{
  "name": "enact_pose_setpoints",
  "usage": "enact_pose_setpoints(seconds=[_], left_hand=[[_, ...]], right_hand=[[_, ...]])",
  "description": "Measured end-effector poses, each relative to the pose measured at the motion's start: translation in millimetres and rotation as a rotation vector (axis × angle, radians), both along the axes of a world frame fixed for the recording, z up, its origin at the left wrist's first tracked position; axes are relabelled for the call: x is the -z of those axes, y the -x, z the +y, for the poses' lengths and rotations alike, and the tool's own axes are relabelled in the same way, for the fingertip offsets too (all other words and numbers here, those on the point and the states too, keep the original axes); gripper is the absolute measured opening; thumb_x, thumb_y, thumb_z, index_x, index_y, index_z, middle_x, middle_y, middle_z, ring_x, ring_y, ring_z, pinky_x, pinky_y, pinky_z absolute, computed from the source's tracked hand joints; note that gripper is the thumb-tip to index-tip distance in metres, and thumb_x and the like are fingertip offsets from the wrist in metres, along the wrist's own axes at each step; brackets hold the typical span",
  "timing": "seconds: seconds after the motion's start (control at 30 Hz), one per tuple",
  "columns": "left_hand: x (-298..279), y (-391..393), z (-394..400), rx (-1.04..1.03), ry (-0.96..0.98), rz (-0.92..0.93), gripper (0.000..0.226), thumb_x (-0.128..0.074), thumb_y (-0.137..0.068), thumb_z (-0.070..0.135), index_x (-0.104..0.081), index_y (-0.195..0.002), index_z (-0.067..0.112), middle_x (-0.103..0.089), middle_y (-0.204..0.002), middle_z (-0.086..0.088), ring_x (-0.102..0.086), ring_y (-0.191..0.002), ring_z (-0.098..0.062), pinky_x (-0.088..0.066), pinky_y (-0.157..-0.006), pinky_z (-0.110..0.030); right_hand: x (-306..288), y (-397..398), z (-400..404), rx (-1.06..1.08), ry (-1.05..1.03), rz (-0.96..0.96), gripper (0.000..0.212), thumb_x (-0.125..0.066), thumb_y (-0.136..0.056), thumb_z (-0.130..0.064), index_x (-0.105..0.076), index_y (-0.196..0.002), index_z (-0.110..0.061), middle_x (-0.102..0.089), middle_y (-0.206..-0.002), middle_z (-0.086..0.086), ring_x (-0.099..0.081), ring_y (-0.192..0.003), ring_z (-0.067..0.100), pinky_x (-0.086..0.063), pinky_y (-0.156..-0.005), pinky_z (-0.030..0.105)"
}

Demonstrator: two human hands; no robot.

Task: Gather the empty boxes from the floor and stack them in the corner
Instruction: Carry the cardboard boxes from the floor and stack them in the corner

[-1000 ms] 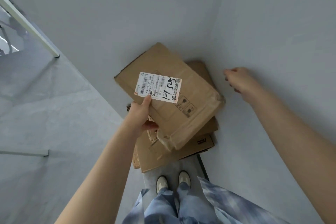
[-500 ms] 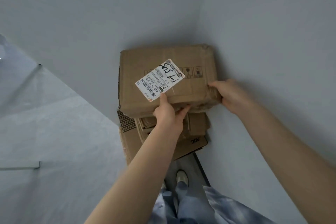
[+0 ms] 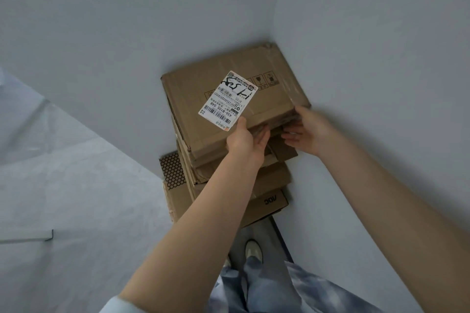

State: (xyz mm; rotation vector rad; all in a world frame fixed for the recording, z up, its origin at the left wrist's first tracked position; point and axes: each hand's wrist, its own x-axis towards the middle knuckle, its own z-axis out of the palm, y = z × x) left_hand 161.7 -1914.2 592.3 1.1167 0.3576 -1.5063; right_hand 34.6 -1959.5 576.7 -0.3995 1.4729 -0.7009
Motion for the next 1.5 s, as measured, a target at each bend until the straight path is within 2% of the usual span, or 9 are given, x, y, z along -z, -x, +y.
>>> enact_pose_setpoints(seconds=[0.17,0.37,0.47,0.57,0.7,0.8,1.1,1.27,1.5], left_hand=[[9,-12,13,0.027,0.022,0.040,0.033,-0.063,-0.095,0.023,-0.051,-0.125,0.014,-0.056,-0.132,-0.016,-0.068,-0.096,-0.036,-0.054,-0.094,-0.046],[7,-32,33,-0.052,0.033,0.148,0.028,-0.069,-0.090,0.017,-0.055,-0.112,0.008,-0.061,-0.118,-0.021,-0.066,-0.099,-0.039,-0.052,-0.097,-0.049],[3,-36,45,0.020,0.053,0.149,0.021,-0.068,-0.090,0.012,-0.057,-0.107,0.006,-0.064,-0.114,-0.022,-0.066,-0.103,-0.038,-0.052,-0.098,-0.047],[4,-40,53,0.159,0.072,0.109,0.024,-0.066,-0.090,0.004,-0.059,-0.113,0.006,-0.066,-0.114,-0.024,-0.067,-0.103,-0.038,-0.052,-0.098,-0.047],[12,-47,65,0.398,0.098,-0.038,0.039,-0.063,-0.090,-0.001,-0.052,-0.127,0.003,-0.061,-0.126,-0.023,-0.070,-0.101,-0.037,-0.057,-0.090,-0.044],[11,-46,81,0.673,0.180,-0.232,0.039,-0.059,-0.094,0.004,-0.049,-0.132,0.002,-0.065,-0.121,-0.014,-0.071,-0.102,-0.031,-0.057,-0.091,-0.041],[16,7,168,1.428,0.591,-0.765,0.015,-0.053,-0.098,0.009,-0.063,-0.108,0.013,-0.073,-0.105,-0.008,-0.071,-0.084,-0.019,-0.056,-0.079,-0.027],[29,57,250,1.876,0.931,-0.869,0.016,-0.055,-0.096,0.010,-0.064,-0.107,0.016,-0.074,-0.098,0.000,-0.071,-0.077,-0.012,-0.052,-0.076,-0.026],[31,131,429,2.280,1.274,-0.823,0.013,-0.058,-0.092,0.019,-0.065,-0.100,0.026,-0.074,-0.094,0.008,-0.072,-0.081,-0.010,-0.053,-0.073,-0.029]], right_hand=[[-1,-3,-8,0.135,0.059,-0.197,0.060,-0.062,-0.092,-0.030,-0.038,-0.143,-0.011,-0.053,-0.129,0.023,-0.058,-0.105,0.033,-0.050,-0.088,0.041],[-4,-9,-8,0.234,0.095,-0.244,0.046,-0.058,-0.094,-0.020,-0.046,-0.137,-0.010,-0.058,-0.130,0.018,-0.058,-0.114,0.034,-0.058,-0.078,0.048],[-8,-5,4,0.218,0.076,-0.281,0.058,-0.060,-0.093,-0.026,-0.037,-0.144,-0.013,-0.046,-0.141,0.022,-0.051,-0.123,0.037,-0.052,-0.092,0.049],[-14,1,28,0.225,0.053,-0.146,0.065,-0.058,-0.095,-0.025,-0.025,-0.149,-0.011,-0.031,-0.148,0.026,-0.038,-0.134,0.039,-0.039,-0.108,0.046],[-19,15,83,0.239,0.108,-0.038,0.053,-0.052,-0.097,-0.029,-0.035,-0.142,-0.009,-0.048,-0.138,0.019,-0.052,-0.118,0.034,-0.045,-0.101,0.040],[-21,28,148,0.319,0.151,0.016,0.048,-0.050,-0.098,-0.032,-0.040,-0.139,-0.009,-0.059,-0.125,0.013,-0.058,-0.114,0.030,-0.048,-0.097,0.038],[-14,46,370,0.558,0.155,0.410,0.040,-0.054,-0.093,-0.033,-0.052,-0.130,-0.019,-0.065,-0.117,-0.002,-0.063,-0.107,0.015,-0.049,-0.100,0.039],[-1,43,514,0.755,0.090,0.578,0.049,-0.053,-0.084,-0.045,-0.051,-0.130,-0.027,-0.061,-0.124,-0.006,-0.056,-0.117,0.012,-0.044,-0.104,0.041],[13,4,732,1.101,-0.047,0.661,0.036,-0.053,-0.096,-0.032,-0.050,-0.131,-0.024,-0.059,-0.115,-0.014,-0.057,-0.111,0.008,-0.042,-0.084,0.018]])
